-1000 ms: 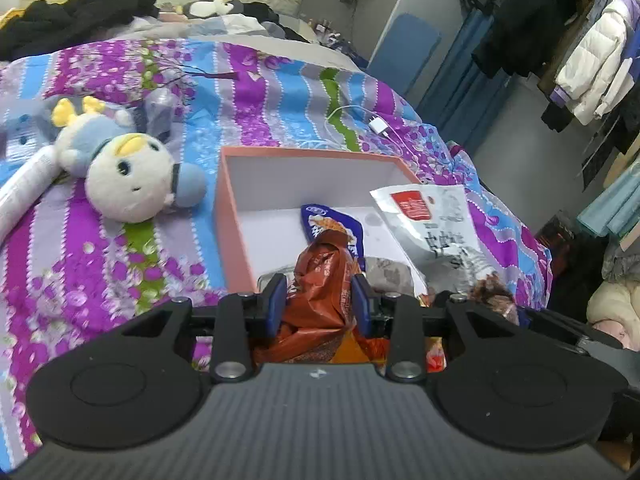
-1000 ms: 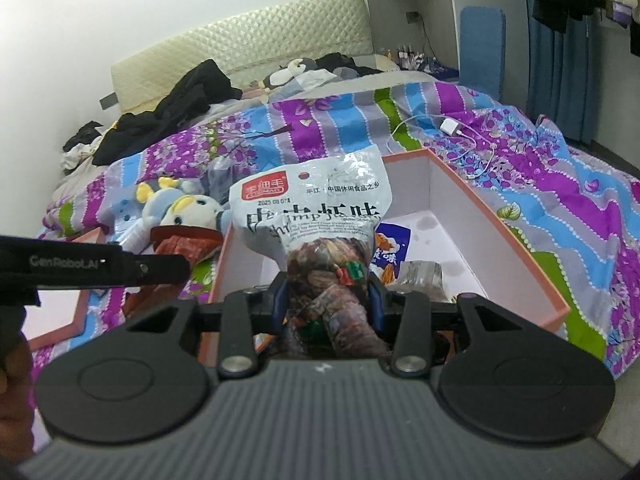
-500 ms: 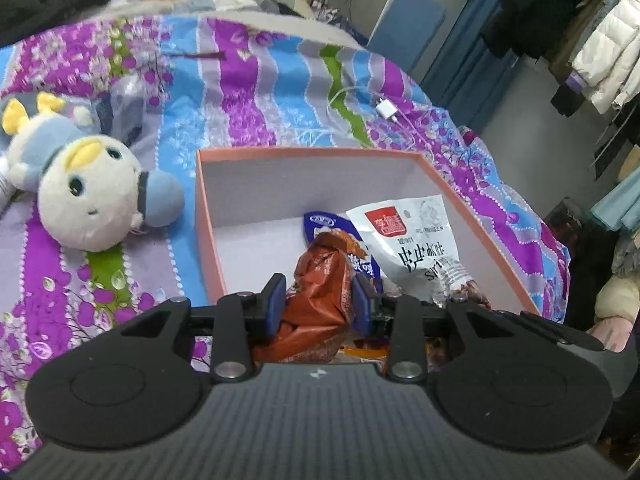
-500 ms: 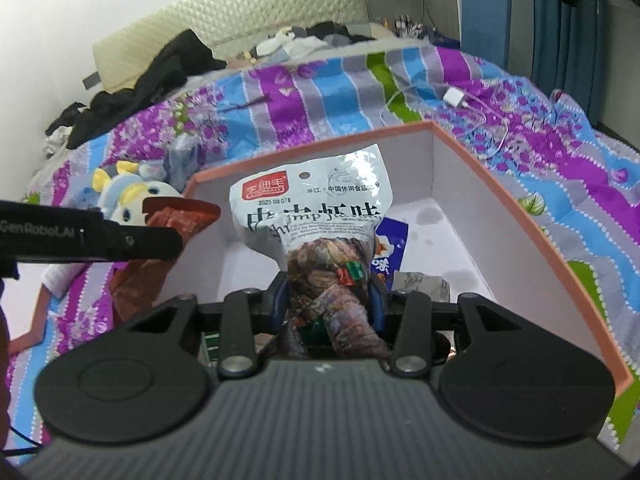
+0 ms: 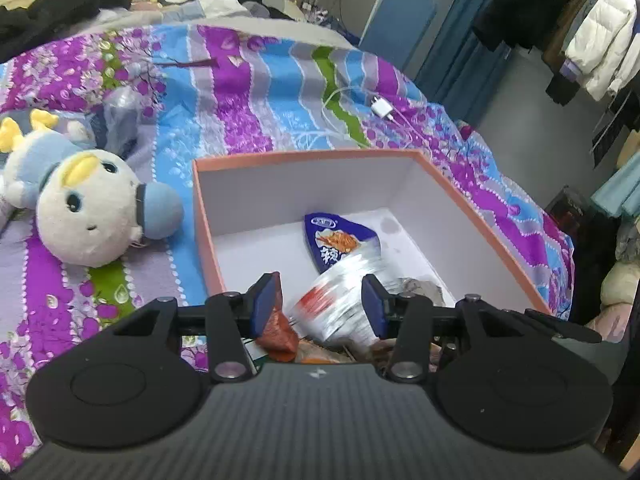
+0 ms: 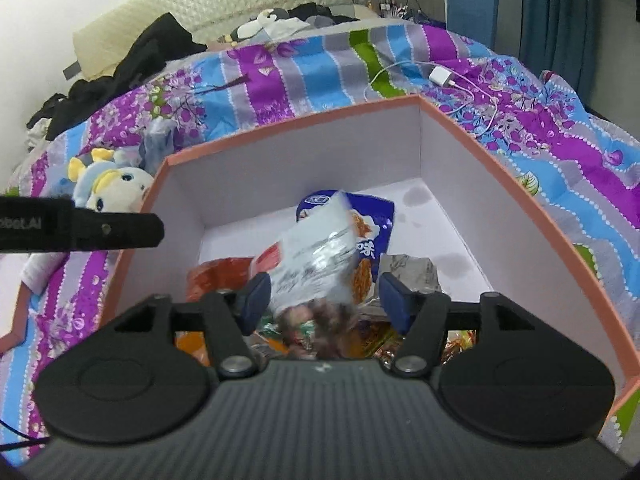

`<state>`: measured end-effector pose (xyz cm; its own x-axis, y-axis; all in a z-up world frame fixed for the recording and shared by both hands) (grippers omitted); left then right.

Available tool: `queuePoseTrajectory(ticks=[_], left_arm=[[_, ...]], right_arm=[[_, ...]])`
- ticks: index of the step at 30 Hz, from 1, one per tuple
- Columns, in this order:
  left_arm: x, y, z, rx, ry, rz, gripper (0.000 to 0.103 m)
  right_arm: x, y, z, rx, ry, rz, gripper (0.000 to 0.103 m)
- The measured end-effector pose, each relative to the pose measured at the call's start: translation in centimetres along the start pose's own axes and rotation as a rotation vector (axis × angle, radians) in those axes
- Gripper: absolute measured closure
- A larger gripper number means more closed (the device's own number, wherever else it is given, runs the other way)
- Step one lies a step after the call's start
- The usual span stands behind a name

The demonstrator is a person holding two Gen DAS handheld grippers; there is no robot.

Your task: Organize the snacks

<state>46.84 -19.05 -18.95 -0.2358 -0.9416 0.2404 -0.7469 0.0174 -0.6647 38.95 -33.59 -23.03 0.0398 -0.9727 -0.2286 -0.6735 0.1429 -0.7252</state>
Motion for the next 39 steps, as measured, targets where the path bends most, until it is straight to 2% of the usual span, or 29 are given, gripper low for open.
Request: queuePoseTrajectory(ticks=[14, 26, 31, 39], left_arm=[[0.5, 0.7, -12.1, 0.110, -0.028, 0.002, 0.050], [1.9, 2.4, -23.2, 0.214, 0.000, 0.038, 0.050], [2.5, 3.9, -27.5, 0.255, 0.008, 0.048, 0.050], [2.5, 7.4, -32.1, 0.282, -0.002, 0.040, 0.049]], right_arm=[[-3.5, -1.1, -9.1, 0.098, -0.019, -0.007, 0.041], [-6.2, -1.2, -19.1, 0.220, -0.011, -0.019, 0.041], [-7.1, -0.5, -22.7, 0.265, -0.007, -0.023, 0.041], [-8.4, 1.4, -26.6, 0.309, -0.012, -0.032, 0.041]])
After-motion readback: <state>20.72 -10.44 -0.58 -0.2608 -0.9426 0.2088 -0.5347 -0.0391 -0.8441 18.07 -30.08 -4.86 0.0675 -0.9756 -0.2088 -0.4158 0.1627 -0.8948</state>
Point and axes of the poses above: each gripper's, at about its wrist camera, not at the fingertips, and z roughly the way its jaws point, x to its right, y to its underside, the point moved 10 cm from there along z, roughly the way its jaws point, and after that the axes turned 4 degrees about -y, right-handed, at the moved point
